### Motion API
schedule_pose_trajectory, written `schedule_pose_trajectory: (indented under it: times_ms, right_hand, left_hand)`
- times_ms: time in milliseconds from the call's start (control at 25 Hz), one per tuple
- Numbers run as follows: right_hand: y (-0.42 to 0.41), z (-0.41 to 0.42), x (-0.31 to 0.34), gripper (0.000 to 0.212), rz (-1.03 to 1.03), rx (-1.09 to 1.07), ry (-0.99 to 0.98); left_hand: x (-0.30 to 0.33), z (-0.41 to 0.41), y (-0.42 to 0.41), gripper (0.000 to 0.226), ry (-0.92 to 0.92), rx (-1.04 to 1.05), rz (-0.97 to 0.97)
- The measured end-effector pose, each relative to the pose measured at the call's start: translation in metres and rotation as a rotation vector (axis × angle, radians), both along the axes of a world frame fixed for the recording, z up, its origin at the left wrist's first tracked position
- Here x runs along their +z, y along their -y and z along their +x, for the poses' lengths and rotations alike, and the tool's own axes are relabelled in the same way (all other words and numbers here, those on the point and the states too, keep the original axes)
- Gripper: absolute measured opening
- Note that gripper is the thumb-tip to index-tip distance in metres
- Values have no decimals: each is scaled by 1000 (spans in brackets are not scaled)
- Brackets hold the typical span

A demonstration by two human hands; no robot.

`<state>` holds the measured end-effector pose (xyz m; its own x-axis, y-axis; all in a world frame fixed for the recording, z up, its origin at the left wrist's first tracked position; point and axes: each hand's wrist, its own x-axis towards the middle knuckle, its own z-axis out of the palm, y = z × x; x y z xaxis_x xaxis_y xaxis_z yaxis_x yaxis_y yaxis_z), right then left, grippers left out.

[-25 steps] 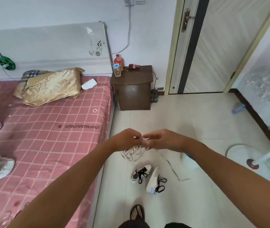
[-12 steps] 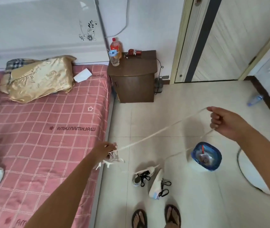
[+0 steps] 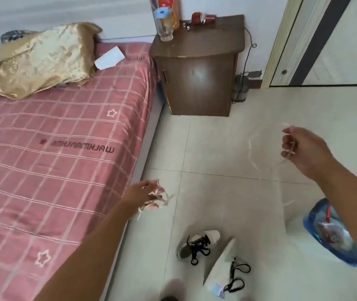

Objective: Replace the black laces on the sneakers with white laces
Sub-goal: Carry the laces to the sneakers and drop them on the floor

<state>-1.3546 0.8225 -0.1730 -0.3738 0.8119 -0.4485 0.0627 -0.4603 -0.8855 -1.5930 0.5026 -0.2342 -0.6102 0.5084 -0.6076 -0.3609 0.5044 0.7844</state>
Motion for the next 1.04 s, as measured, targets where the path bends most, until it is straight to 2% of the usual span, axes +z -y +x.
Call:
schedule_pose_trajectory:
  times_ms: [80, 160, 240, 320, 400, 440, 480, 560, 640, 680, 720, 800, 880, 960, 1040]
  right_hand:
    - [-1, -11, -65, 23, 297, 112, 258]
    - [13, -19, -145, 29, 514, 337, 511]
    - [23, -21, -213, 27, 638, 376, 615]
    - [20, -15, -258, 26, 597, 242, 565]
    - [19, -5, -300, 25, 577, 201, 574]
    - [20, 1, -316, 23, 559, 217, 575]
    - [20, 6, -325, 20, 512, 222, 521]
    - [18, 13, -317, 16, 372, 131, 266]
    - [9, 17, -286, 18, 340, -112, 13]
    - [2, 18, -270, 20, 425, -239, -41]
    - [-1, 21, -258, 22, 580, -322, -10]
    - [-5, 29, -254, 20, 891, -407, 154]
    - [-12, 33, -272, 21, 1044, -389, 301]
    - [-16, 30, -307, 26, 1060, -184, 505]
    - [-5, 34, -353, 23, 886, 122, 725]
  left_hand:
    - [-63, -6, -11, 24, -56, -152, -70]
    - [-112, -16, -31, 23, -234, -429, -212]
    - [-146, -28, -53, 19, -470, -627, -275]
    - [-165, -43, -68, 21, -676, -628, -308]
    - [-188, -51, -74, 25, -790, -487, -178]
    - [-200, -50, -75, 27, -747, -385, -11]
    - [-209, -48, -75, 29, -625, -273, 201]
    - [-219, -43, -77, 31, -326, -59, 570]
    - [-222, -44, -82, 33, -193, 104, 712]
    - [-221, -44, -85, 34, -224, 144, 707]
    - [-221, -44, -85, 35, -333, 150, 668]
    - [-228, -51, -82, 35, -654, 116, 558]
    - [-244, -58, -76, 30, -910, 8, 446]
    - [-274, -57, -70, 27, -990, -179, 211]
    - [-316, -43, -64, 29, -939, -453, -123]
